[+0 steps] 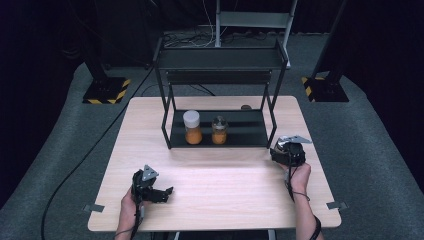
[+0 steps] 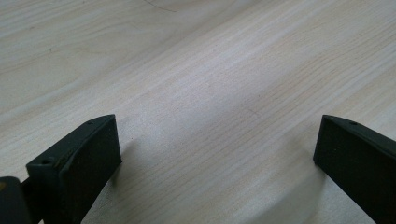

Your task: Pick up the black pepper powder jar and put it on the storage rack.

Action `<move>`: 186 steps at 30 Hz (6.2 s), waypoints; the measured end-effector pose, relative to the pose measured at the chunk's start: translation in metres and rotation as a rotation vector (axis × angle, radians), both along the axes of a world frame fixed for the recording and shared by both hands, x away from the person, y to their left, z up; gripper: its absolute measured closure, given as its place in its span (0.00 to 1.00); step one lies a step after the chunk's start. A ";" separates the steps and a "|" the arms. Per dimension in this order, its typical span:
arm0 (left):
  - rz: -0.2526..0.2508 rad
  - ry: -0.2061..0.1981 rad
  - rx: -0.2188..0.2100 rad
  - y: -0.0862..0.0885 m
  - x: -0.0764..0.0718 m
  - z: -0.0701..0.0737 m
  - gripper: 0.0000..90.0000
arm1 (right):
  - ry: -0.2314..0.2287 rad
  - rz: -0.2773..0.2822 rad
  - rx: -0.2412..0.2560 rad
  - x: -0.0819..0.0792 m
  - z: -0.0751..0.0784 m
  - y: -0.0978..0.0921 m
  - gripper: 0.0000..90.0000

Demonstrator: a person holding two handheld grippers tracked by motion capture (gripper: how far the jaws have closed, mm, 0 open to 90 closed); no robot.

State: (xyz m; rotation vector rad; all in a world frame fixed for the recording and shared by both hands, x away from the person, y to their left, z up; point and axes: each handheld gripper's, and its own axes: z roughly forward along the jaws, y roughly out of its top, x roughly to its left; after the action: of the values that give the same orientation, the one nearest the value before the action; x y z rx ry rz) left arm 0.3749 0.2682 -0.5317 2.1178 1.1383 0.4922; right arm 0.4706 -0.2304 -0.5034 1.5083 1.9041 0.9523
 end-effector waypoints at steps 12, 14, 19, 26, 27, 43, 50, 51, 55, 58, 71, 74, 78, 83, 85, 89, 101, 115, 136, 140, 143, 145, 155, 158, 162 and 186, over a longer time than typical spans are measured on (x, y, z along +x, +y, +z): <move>-0.001 -0.003 0.003 0.000 0.000 0.000 0.00 | -0.016 0.019 0.011 -0.006 0.009 -0.001 0.33; 0.001 -0.004 0.001 0.000 0.000 0.000 0.00 | -0.019 0.021 0.017 -0.006 0.011 -0.002 0.33; 0.001 0.000 -0.003 0.000 0.000 0.000 0.00 | -0.023 0.027 0.019 -0.008 0.015 -0.003 0.33; 0.002 -0.001 -0.003 0.000 0.000 0.000 0.01 | -0.025 0.044 0.011 -0.009 0.018 -0.002 0.33; 0.002 0.000 -0.003 0.000 0.000 0.000 0.00 | -0.023 0.045 0.006 -0.009 0.018 -0.001 0.33; 0.001 0.000 -0.002 0.000 0.000 0.000 0.01 | -0.039 0.073 -0.017 -0.009 0.024 0.009 0.33; 0.001 0.001 -0.002 0.000 0.000 0.000 0.00 | -0.040 0.083 -0.018 -0.008 0.025 0.012 0.33; 0.001 0.000 -0.002 0.000 0.000 0.000 0.00 | -0.039 0.083 -0.017 -0.008 0.025 0.013 0.33; 0.001 0.000 -0.002 0.000 0.000 0.000 0.00 | -0.038 0.092 -0.020 -0.006 0.027 0.016 0.33; 0.001 0.000 -0.002 0.000 0.000 0.000 0.00 | -0.043 0.098 -0.020 -0.006 0.030 0.018 0.33; -0.005 -0.001 0.001 0.000 0.000 0.000 0.01 | -0.051 0.120 -0.027 -0.005 0.033 0.025 0.33; 0.002 0.000 -0.003 0.000 0.000 0.000 0.01 | -0.048 0.125 -0.029 -0.004 0.033 0.026 0.33; 0.004 -0.001 -0.004 0.000 0.000 0.000 0.00 | -0.049 0.130 -0.033 -0.004 0.034 0.028 0.33; 0.002 -0.001 -0.002 0.000 0.000 0.000 0.00 | -0.049 0.140 -0.037 -0.003 0.035 0.032 0.33; 0.003 -0.001 -0.002 0.000 0.000 0.000 0.01 | -0.050 0.143 -0.035 -0.003 0.035 0.033 0.33; 0.002 0.000 -0.003 0.000 0.000 0.000 0.01 | -0.048 0.148 -0.037 -0.003 0.035 0.036 0.33; 0.002 -0.001 -0.003 0.000 0.000 0.000 0.01 | -0.046 0.157 -0.040 0.000 0.036 0.040 0.33; -0.005 -0.002 -0.002 0.000 0.000 0.000 0.02 | -0.042 0.167 -0.039 0.004 0.035 0.047 0.33; -0.002 0.000 0.000 0.000 0.000 0.000 0.01 | -0.041 0.182 -0.056 0.009 0.039 0.053 0.33; 0.001 0.000 -0.005 0.000 0.000 0.000 0.01 | -0.037 0.186 -0.059 0.010 0.039 0.055 0.33; 0.001 -0.001 -0.003 0.000 0.000 0.000 0.01 | -0.037 0.189 -0.060 0.011 0.039 0.056 0.33; 0.000 -0.001 -0.003 0.000 0.000 0.000 0.01 | -0.039 0.192 -0.060 0.012 0.039 0.058 0.33; 0.002 0.000 -0.002 0.000 0.000 0.000 0.00 | -0.037 0.201 -0.061 0.015 0.040 0.063 0.33; 0.002 0.000 -0.001 0.000 0.000 0.000 0.00 | -0.036 0.199 -0.058 0.016 0.040 0.063 0.33; 0.002 0.000 -0.001 0.000 0.000 0.000 0.00 | -0.035 0.198 -0.062 0.017 0.039 0.063 0.33; 0.000 -0.001 -0.003 0.000 0.000 0.000 0.01 | -0.035 0.200 -0.048 0.024 0.040 0.069 0.33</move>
State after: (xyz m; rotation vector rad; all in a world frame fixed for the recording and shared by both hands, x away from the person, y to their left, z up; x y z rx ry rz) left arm 0.3747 0.2682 -0.5318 2.1142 1.1384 0.4912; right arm 0.4944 -0.1619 -0.4633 1.2839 2.0663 1.0036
